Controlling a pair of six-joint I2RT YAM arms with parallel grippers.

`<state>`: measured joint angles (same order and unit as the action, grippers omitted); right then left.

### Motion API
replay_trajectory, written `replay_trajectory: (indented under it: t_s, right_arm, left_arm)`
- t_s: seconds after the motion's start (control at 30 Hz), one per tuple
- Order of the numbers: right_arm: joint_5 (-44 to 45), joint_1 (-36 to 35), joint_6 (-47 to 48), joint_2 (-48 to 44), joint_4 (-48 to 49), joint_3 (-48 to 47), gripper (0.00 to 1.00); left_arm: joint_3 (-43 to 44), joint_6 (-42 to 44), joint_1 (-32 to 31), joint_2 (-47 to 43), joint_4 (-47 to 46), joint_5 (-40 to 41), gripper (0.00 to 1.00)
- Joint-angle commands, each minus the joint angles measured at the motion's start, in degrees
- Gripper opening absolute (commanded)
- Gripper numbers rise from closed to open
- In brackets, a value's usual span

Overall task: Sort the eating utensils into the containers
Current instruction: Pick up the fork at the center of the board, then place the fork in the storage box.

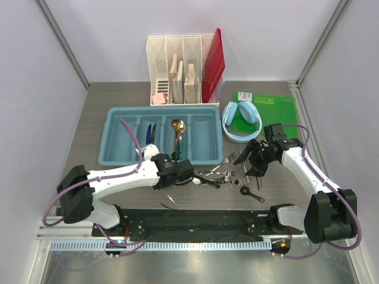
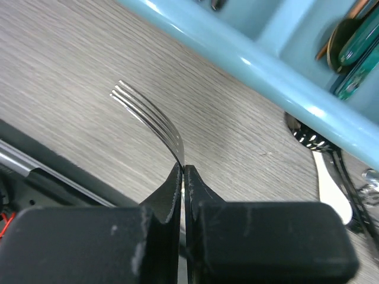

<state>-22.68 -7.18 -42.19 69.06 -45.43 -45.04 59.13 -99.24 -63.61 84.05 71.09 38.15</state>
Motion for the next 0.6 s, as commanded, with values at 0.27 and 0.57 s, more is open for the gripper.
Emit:
replay_trajectory:
  t_s: [0.27, 0.57]
  right_arm:
    - [-1.1, -0.1, 0.4, 2.5, 2.4, -3.6, 0.7]
    - [-0.7, 0.0, -1.2, 2.1, 3.4, -3.8, 0.7]
  left_arm:
    - [10.0, -5.4, 0.5, -10.2, 23.3, 10.2, 0.0]
    - [23.7, 22.2, 6.4, -1.8, 8.9, 15.5, 0.0]
